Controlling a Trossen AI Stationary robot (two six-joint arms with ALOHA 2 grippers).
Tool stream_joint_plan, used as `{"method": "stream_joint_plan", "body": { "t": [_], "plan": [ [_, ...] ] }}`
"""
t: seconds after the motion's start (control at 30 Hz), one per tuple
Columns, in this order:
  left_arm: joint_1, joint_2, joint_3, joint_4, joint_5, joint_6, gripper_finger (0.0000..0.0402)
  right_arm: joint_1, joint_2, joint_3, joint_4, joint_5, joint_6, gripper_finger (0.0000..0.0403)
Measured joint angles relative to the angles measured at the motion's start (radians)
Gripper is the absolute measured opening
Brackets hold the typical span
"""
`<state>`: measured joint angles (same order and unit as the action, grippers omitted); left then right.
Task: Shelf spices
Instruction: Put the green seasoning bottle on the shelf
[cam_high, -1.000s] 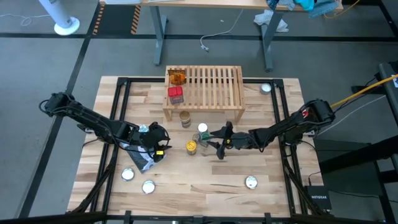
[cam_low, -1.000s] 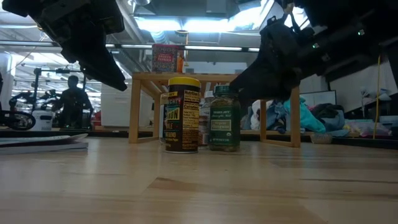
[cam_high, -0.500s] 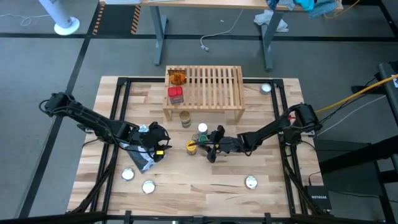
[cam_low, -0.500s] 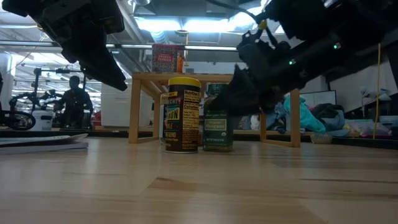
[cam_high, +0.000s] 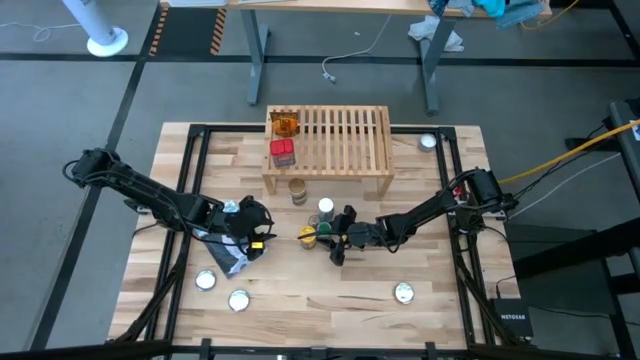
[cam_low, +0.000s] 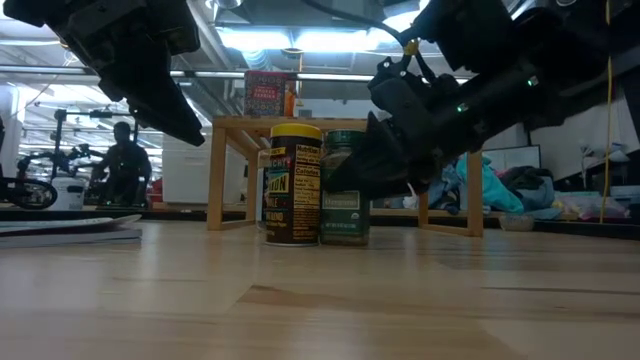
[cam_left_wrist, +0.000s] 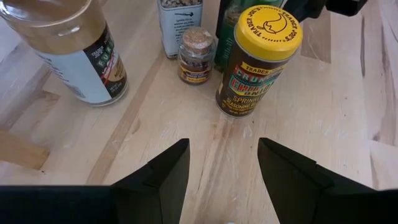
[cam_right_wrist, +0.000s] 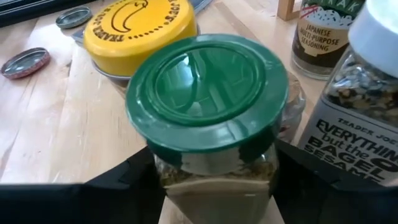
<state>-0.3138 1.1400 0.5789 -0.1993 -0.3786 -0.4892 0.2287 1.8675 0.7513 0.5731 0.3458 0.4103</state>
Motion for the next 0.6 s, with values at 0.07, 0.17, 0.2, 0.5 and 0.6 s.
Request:
{"method": "stream_joint_plan", "body": {
  "t": [0.07,0.17,0.2,0.5,0.6],
  "plan": [
    [0.0,0.0,0.0,0.0,0.0,0.0,0.0182,0.0,0.0,0.0,0.0,0.0,0.0,0.0241],
    [0.0,0.0,0.0,0.0,0.0,0.0,0.0182,0.0,0.0,0.0,0.0,0.001,0.0,0.0226],
    [0.0,0.0,0.0,0.0,0.0,0.0,0.0182,0.0,0.0,0.0,0.0,0.001,0.0,0.0219],
    [0.0,0.0,0.0,0.0,0.0,-0.001,0.0182,0.0,0.0,0.0,0.002,-0.03,0.0,0.0208],
    [0.0,0.0,0.0,0.0,0.0,-0.001,0.0182,0.0,0.0,0.001,0.004,-0.051,0.001,0.0213]
  ]
}}
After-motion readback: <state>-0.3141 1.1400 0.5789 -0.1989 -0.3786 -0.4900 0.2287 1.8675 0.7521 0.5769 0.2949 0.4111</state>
